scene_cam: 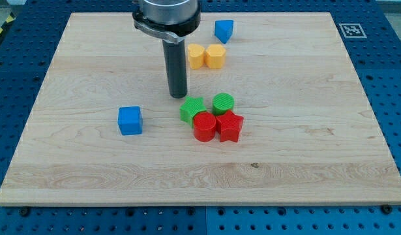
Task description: Move your arm closer to the blue triangle
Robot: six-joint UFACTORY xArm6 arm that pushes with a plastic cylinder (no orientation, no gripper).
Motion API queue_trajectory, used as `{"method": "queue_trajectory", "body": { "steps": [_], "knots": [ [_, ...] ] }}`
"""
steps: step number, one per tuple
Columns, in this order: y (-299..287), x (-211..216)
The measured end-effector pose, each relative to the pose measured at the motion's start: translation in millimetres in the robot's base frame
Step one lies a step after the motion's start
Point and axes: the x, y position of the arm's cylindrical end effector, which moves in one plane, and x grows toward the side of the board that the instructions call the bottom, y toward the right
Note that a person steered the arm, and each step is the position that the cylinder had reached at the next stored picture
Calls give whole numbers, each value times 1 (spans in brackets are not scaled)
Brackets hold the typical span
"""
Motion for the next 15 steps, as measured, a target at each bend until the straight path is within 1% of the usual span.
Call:
{"method": "queue_trajectory", "body": {
  "steps": [1, 3, 5, 6, 7, 9, 12, 13, 14, 15],
  "knots": [
    [27, -1],
    [50, -30],
    [114, -25],
    [121, -25],
    [166, -25],
    [191, -25],
    [296, -24],
    [307, -32],
    [311, -70],
    [280, -122]
  ]
}}
